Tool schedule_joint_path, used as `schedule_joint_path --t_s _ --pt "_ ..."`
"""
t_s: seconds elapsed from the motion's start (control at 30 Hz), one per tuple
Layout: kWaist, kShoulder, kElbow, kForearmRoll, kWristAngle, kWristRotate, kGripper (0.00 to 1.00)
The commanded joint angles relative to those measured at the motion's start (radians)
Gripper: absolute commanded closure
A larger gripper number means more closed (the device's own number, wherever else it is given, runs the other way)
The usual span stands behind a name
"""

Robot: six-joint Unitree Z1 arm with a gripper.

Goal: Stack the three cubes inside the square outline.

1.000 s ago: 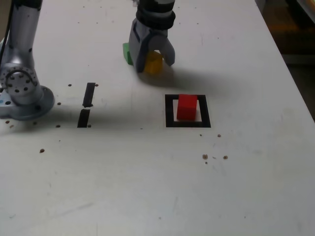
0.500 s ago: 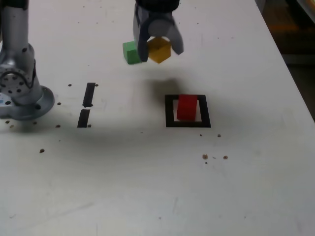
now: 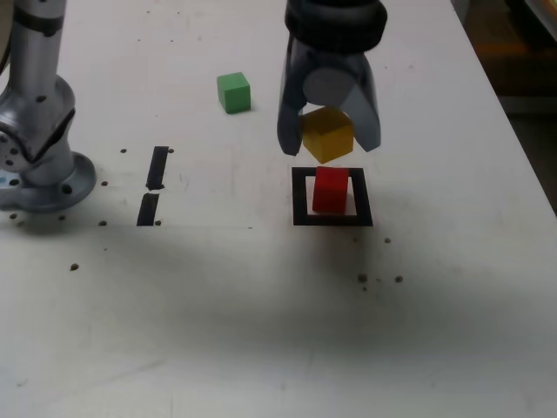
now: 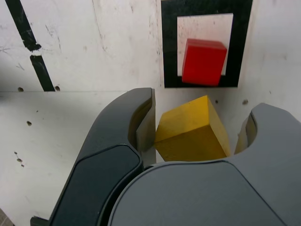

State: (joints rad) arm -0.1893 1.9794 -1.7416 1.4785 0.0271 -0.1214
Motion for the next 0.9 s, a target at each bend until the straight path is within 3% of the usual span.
schedule_joint_path --t_s 0.0,0.2,0.87 --pt "-0.004 0.011 0.009 -0.005 0.006 0.002 0.96" --pt "0.007 0.028 0.056 -0.05 0.023 0.013 0.96" --pt "0.062 0.075 0.128 -0.164 0.029 0.039 0.95"
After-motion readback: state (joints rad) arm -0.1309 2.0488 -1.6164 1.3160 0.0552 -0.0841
